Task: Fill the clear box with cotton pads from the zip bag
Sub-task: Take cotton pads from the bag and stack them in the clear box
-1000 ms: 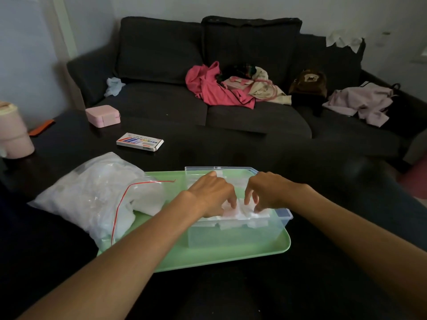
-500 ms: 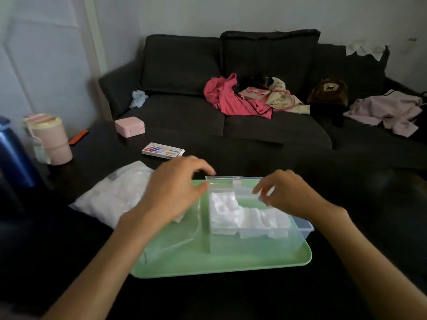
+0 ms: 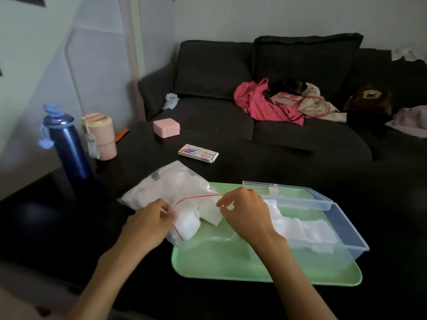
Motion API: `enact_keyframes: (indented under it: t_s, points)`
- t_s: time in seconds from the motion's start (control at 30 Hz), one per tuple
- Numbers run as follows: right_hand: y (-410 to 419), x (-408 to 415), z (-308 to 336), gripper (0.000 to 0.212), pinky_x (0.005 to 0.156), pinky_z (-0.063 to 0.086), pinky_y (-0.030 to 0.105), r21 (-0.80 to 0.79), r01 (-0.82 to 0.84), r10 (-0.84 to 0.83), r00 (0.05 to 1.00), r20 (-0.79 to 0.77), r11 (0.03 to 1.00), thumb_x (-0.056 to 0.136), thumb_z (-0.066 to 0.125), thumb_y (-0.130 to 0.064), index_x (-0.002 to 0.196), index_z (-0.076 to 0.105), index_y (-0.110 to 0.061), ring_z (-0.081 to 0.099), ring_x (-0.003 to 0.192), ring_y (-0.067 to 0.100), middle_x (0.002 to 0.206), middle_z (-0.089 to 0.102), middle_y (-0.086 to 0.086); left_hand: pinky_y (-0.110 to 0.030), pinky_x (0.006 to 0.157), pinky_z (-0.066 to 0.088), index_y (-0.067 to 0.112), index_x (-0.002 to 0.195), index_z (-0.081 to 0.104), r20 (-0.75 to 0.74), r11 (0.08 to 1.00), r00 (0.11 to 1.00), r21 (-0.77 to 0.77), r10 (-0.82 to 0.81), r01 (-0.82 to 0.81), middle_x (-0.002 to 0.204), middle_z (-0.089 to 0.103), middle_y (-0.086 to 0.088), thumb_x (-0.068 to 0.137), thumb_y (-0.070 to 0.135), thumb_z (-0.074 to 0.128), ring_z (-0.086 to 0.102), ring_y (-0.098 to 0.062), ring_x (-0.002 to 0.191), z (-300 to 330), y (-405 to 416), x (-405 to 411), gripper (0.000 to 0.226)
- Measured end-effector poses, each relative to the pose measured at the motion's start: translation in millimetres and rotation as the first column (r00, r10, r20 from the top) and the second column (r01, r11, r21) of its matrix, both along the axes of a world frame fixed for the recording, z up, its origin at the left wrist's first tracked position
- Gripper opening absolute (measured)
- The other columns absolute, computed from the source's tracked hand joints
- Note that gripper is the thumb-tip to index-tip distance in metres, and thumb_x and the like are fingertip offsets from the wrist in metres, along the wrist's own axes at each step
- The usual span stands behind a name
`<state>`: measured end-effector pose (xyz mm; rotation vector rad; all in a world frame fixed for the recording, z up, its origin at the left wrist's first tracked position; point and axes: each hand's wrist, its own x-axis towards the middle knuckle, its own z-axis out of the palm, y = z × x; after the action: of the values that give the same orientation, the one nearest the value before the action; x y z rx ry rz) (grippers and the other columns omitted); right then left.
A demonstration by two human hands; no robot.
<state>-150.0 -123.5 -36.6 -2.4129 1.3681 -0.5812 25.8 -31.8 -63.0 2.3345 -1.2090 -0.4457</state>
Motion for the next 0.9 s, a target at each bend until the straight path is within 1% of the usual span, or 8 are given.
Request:
enact_keyframes:
  t_s: [0.17,0.23,0.33,0.5,0.63,0.73,0.83,0.9]
  points:
    - [15.6,16.8,-18.4,0.020,0.086,0.037,0.026,-0.081,-0.052,0.052,0.999,-0.002,0.995,0.086,0.057,-0.025,0.097,0.072,-0.032,0.054,0.099,0.014,0.094,0.071,-0.011,-0.046,0.090,0.050,0.020,0.086,0.068,-0.347,0.962,0.938,-0.262,-0.013,-0.084,0.096,0.071,-0.010,0.092,0.024,0.058,0.064,-0.032,0.102,-13.6,0.1,11.3,0.012]
    - [22.9,24.2,-23.5,0.019,0.087,0.040,0.026,-0.049,-0.074,0.075,0.997,0.018,0.996,0.084,0.058,-0.034,0.096,0.073,-0.032,0.058,0.097,0.015,0.091,0.072,-0.010,-0.052,0.086,0.052,0.019,0.077,0.070,-0.475,0.944,0.879,-0.307,-0.043,-0.120,0.090,0.072,-0.013,0.084,0.030,0.065,0.066,-0.034,0.095,-12.9,1.4,9.2,0.014]
    - [27.9,33.6,-31.8,0.032,0.094,0.037,0.028,0.013,-0.073,0.073,0.997,0.008,0.997,0.082,0.059,-0.051,0.103,0.071,-0.030,0.058,0.102,0.013,0.098,0.071,-0.011,-0.054,0.086,0.052,0.015,0.078,0.068,-0.521,0.946,0.851,-0.306,-0.070,-0.110,0.083,0.071,-0.016,0.070,0.042,0.054,0.067,-0.036,0.088,-13.4,-2.1,6.1,0.032]
    - [28.8,48.8,-41.6,0.059,0.089,0.040,0.031,0.049,-0.054,0.055,0.998,-0.021,0.997,0.074,0.052,-0.073,0.104,0.069,-0.024,0.061,0.101,0.017,0.104,0.070,-0.006,-0.036,0.076,0.045,0.011,0.072,0.065,-0.494,0.949,0.864,-0.309,-0.099,-0.068,0.072,0.067,-0.003,0.093,0.018,0.054,0.061,-0.021,0.075,-21.9,-8.6,11.5,0.024]
    - [28.5,53.8,-44.2,0.047,0.074,0.047,0.031,0.103,-0.045,0.038,0.997,0.067,0.994,0.080,0.056,-0.061,0.090,0.070,-0.018,0.064,0.091,0.021,0.096,0.072,-0.002,-0.020,0.062,0.041,0.017,0.060,0.061,-0.562,0.947,0.817,-0.314,-0.125,-0.071,0.049,0.058,0.009,0.094,0.013,0.052,0.053,-0.006,0.059,-23.2,-10.4,14.7,0.035]
    - [25.0,52.7,-41.7,0.038,0.061,0.041,0.029,0.183,-0.090,0.077,0.994,0.078,0.979,0.083,0.060,-0.049,0.067,0.066,-0.015,0.062,0.077,0.022,0.077,0.069,-0.003,-0.028,0.070,0.043,0.017,0.063,0.062,-0.534,0.941,0.832,-0.336,-0.153,-0.043,0.055,0.061,0.009,0.094,0.013,0.052,0.057,-0.012,0.066,-21.7,-7.8,15.4,0.033]
    - [18.8,43.6,-35.1,0.040,0.050,0.031,0.021,0.338,-0.193,0.146,0.977,0.158,0.921,0.083,0.067,-0.028,0.044,0.060,-0.022,0.042,0.048,0.004,0.038,0.044,-0.014,-0.034,0.081,0.048,0.017,0.071,0.066,-0.513,0.936,0.841,-0.352,-0.170,-0.026,0.068,0.070,0.006,0.095,0.012,0.050,0.066,-0.019,0.080,-18.7,-4.9,12.9,0.030]
    - [14.0,36.8,-32.7,0.050,0.047,0.022,0.020,0.402,-0.242,0.171,0.964,0.204,0.883,0.085,0.066,-0.020,0.038,0.049,-0.015,0.028,0.042,0.006,0.037,0.030,-0.008,-0.033,0.084,0.048,0.017,0.076,0.066,-0.514,0.935,0.841,-0.353,-0.167,-0.030,0.072,0.073,0.006,0.097,0.012,0.048,0.068,-0.020,0.085,-18.2,-3.5,12.3,0.028]
